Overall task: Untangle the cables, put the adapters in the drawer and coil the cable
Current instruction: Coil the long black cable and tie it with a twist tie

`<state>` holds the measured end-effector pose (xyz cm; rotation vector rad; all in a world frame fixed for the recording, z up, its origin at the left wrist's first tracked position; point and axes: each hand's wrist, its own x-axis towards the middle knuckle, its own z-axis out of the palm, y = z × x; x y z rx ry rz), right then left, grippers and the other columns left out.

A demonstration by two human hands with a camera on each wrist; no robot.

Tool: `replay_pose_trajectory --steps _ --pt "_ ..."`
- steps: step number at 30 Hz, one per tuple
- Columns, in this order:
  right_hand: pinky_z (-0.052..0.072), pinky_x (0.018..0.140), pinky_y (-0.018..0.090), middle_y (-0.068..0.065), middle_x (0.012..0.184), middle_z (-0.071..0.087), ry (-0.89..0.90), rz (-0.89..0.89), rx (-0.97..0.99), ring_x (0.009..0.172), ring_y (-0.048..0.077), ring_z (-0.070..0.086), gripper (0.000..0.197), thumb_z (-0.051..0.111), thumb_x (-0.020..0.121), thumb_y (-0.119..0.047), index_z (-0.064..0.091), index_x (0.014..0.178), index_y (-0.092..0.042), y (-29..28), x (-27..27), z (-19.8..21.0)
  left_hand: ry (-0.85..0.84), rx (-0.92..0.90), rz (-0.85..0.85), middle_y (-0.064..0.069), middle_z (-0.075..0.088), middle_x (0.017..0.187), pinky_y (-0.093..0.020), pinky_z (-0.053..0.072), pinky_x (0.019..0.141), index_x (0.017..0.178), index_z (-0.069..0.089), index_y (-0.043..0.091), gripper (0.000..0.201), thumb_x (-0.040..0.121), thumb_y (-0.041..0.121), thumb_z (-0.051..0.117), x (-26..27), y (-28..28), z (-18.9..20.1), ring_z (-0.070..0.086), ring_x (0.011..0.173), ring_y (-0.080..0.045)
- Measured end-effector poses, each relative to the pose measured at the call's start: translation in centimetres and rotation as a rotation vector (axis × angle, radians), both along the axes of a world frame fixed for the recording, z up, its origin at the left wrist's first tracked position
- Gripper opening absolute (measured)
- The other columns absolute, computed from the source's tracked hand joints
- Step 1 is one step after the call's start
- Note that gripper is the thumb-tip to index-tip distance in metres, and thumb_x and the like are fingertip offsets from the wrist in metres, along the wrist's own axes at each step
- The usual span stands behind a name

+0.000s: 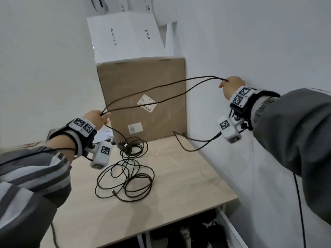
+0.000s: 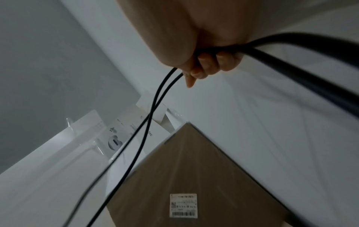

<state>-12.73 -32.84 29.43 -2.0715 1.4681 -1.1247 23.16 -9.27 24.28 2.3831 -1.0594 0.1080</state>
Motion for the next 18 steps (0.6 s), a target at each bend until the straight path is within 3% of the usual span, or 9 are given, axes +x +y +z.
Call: replay_pose_trajectory --steps 2,4,6,9,11,12,15,17,18 --pt "0.043 0.079 0.030 0.018 0.114 0.064 -0.041 0.052 0.031 0.102 0.032 0.058 0.027 0.043 0.097 -0.005 0.069 0.103 -0.002 0.3 0.8 -1.8 0.121 -0.192 -0.042 -0.019 0.066 0.077 -0.029 0.053 0.056 0.082 0.064 -0.003 0.050 0.101 0.036 0.039 -0.2 -0.3 2.0 0.063 0.054 -0.025" --pt "0.039 0.058 0.027 0.016 0.090 0.062 -0.074 0.125 0.066 0.086 0.027 0.054 0.025 0.044 0.095 -0.007 0.066 0.084 -0.009 0.6 2.0 -4.1 0.242 -0.432 -0.114 -0.011 0.067 0.062 -0.028 0.054 0.052 0.078 0.062 -0.006 0.047 0.101 0.029 0.040 -1.1 -0.9 4.5 0.061 0.045 -0.018" --pt "0.034 0.053 0.027 0.011 0.085 0.057 -0.063 0.174 0.096 0.082 0.024 0.052 0.022 0.044 0.094 -0.006 0.062 0.083 -0.011 0.8 3.2 -6.3 0.296 -0.644 -0.182 0.002 0.062 0.046 -0.025 0.056 0.050 0.066 0.061 0.003 0.043 0.100 0.021 0.043 -2.8 -1.3 7.6 0.060 0.041 -0.010" --pt "0.036 0.051 0.024 0.005 0.071 0.054 -0.084 0.224 0.140 0.068 0.025 0.052 0.030 0.038 0.093 -0.004 0.056 0.071 -0.012 0.9 4.7 -8.2 0.268 -0.844 -0.285 0.003 0.065 0.055 -0.026 0.058 0.057 0.059 0.061 0.014 0.044 0.098 0.030 0.050 -4.9 -1.1 12.0 0.065 0.054 -0.014" --pt "0.037 0.046 0.017 0.001 0.065 0.051 -0.112 0.227 0.169 0.059 0.019 0.051 0.034 0.035 0.095 -0.003 0.049 0.066 -0.016 1.2 5.0 -8.7 0.198 -0.833 -0.315 -0.002 0.067 0.067 -0.028 0.059 0.063 0.066 0.060 0.013 0.039 0.096 0.035 0.051 -5.8 -0.8 13.2 0.067 0.060 -0.017" --pt "0.037 0.046 0.017 0.000 0.065 0.051 -0.101 0.219 0.180 0.062 0.020 0.052 0.034 0.035 0.095 -0.002 0.048 0.067 -0.017 1.2 5.0 -9.2 0.166 -0.791 -0.309 0.000 0.067 0.063 -0.028 0.059 0.062 0.065 0.060 0.013 0.039 0.096 0.035 0.051 -6.1 -0.9 13.1 0.066 0.058 -0.015" --pt "0.046 0.067 0.026 0.009 0.083 0.065 -0.007 0.202 0.216 0.089 0.031 0.062 0.022 0.040 0.095 -0.006 0.056 0.080 -0.010 0.6 4.9 -10.9 0.105 -0.535 -0.244 0.008 0.061 0.043 -0.024 0.056 0.056 0.063 0.059 0.009 0.042 0.099 0.029 0.047 -6.6 -1.1 10.1 0.060 0.043 -0.006" --pt "0.048 0.080 0.034 0.018 0.103 0.067 0.069 0.197 0.249 0.098 0.034 0.062 0.018 0.046 0.095 -0.010 0.062 0.097 -0.002 0.1 4.7 -12.2 0.018 -0.308 -0.192 0.000 0.065 0.050 -0.035 0.058 0.063 0.069 0.061 0.000 0.046 0.101 0.027 0.042 -6.5 -1.3 7.3 0.067 0.051 -0.016" --pt "0.047 0.079 0.034 0.019 0.106 0.066 0.121 0.191 0.253 0.095 0.033 0.061 0.021 0.049 0.094 -0.012 0.063 0.102 0.000 0.0 4.7 -12.9 -0.036 -0.204 -0.171 -0.010 0.069 0.062 -0.041 0.059 0.069 0.071 0.060 -0.002 0.047 0.101 0.028 0.040 -6.5 -1.4 6.0 0.070 0.063 -0.026"
